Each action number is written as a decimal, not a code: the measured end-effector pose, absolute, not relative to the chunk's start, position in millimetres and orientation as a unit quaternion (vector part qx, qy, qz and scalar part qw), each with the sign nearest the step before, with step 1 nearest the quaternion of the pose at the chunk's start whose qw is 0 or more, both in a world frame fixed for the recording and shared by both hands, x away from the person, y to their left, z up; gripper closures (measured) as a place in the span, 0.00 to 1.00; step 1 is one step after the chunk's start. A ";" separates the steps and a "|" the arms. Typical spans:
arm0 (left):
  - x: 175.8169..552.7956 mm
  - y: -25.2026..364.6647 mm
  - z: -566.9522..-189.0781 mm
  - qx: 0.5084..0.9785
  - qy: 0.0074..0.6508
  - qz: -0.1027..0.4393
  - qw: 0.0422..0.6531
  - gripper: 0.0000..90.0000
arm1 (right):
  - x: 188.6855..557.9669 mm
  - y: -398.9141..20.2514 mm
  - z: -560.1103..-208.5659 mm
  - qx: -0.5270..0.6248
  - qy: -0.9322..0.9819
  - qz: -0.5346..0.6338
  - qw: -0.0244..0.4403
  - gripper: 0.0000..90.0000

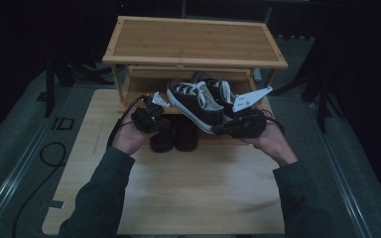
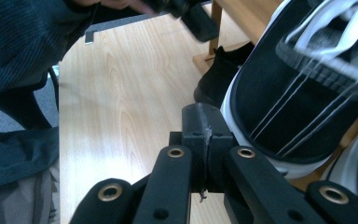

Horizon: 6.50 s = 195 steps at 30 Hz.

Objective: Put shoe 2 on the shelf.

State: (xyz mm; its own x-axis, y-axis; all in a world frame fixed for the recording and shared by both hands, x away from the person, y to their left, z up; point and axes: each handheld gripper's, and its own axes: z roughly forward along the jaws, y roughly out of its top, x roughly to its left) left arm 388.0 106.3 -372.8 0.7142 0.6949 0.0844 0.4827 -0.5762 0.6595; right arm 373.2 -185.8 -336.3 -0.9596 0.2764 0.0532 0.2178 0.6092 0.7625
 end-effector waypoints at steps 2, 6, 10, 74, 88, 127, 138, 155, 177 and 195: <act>390.0 103.0 -369.9 0.868 0.338 0.182 0.315 1.00 | 372.5 -187.2 -341.2 0.138 0.897 0.418 0.033 1.00; 397.3 98.0 -365.7 0.866 0.344 0.191 0.309 1.00 | 370.8 -191.7 -350.0 0.143 0.897 0.418 0.026 1.00; 405.0 93.3 -360.9 0.862 0.348 0.198 0.311 1.00 | 370.6 -197.7 -357.1 0.151 0.896 0.418 0.021 1.00; 431.6 92.6 -365.7 0.840 0.396 0.274 0.251 1.00 | 379.7 -166.8 -362.2 0.123 0.885 0.450 0.017 1.00; 431.6 91.8 -365.5 0.841 0.395 0.276 0.247 1.00 | 382.5 -147.4 -362.1 0.101 0.888 0.449 0.013 1.00; 434.6 103.8 -367.0 0.845 0.388 0.285 0.232 1.00 | 392.8 -135.8 -371.5 0.119 0.882 0.455 0.026 1.00; 435.6 101.0 -365.7 0.849 0.389 0.283 0.221 1.00 | 395.6 -129.4 -374.5 0.110 0.876 0.469 0.020 1.00; 434.9 102.8 -366.2 0.844 0.395 0.279 0.230 1.00 | 407.0 -108.3 -377.8 0.116 0.874 0.471 0.031 1.00; 434.9 103.5 -366.4 0.843 0.398 0.278 0.232 1.00 | 416.2 -97.4 -376.9 0.126 0.877 0.459 0.067 1.00; 435.1 102.5 -366.3 0.843 0.399 0.279 0.230 1.00 | 423.6 -91.1 -380.4 0.136 0.873 0.462 0.080 1.00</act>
State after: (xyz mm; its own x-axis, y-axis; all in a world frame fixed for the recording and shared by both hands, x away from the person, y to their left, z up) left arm 435.1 102.5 -366.3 0.5264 0.8004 0.2868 0.5430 -0.5761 0.6110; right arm 423.6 -91.1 -380.4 -0.9503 0.3110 -0.0139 0.1631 0.5356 0.8286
